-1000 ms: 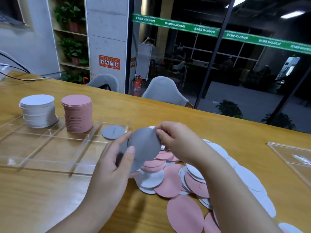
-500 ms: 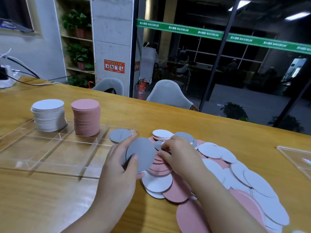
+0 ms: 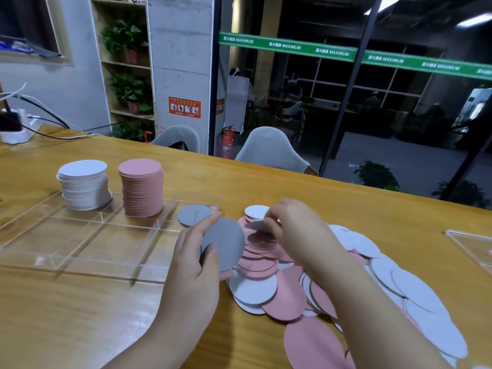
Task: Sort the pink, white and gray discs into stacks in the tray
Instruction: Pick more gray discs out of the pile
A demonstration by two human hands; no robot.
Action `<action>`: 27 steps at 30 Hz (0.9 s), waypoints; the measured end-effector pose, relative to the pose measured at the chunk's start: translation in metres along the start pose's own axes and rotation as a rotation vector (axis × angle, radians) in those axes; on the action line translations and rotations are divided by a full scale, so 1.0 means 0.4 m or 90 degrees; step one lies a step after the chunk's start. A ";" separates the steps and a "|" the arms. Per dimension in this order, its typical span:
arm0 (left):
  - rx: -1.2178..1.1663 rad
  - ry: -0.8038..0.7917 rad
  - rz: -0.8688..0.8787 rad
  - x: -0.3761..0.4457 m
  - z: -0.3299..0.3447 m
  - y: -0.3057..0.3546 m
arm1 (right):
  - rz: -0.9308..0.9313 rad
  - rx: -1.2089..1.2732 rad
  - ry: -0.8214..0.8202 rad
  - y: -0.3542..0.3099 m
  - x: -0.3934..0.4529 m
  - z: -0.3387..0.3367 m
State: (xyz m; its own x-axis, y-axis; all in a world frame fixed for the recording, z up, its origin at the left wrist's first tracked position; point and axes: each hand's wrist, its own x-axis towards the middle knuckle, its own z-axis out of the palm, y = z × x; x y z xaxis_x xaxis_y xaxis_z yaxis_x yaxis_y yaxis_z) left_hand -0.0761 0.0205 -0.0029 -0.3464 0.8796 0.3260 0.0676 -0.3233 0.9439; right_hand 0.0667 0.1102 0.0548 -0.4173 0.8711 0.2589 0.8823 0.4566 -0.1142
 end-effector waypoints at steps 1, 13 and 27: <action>0.000 0.002 -0.001 0.000 0.000 -0.001 | 0.005 0.027 0.007 -0.002 -0.004 -0.024; -0.025 -0.024 0.000 -0.003 0.003 -0.013 | -0.026 0.319 -0.098 -0.037 -0.042 -0.087; 0.057 -0.103 0.003 -0.008 0.009 -0.021 | 0.283 0.201 0.058 0.170 0.055 0.049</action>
State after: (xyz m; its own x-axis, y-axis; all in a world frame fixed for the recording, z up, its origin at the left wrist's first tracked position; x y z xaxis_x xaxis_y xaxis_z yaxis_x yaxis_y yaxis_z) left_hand -0.0721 0.0219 -0.0117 -0.1908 0.9255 0.3272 0.1545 -0.3009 0.9411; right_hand 0.1133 0.1638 0.0338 0.0127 0.9796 0.2004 0.8552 0.0933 -0.5098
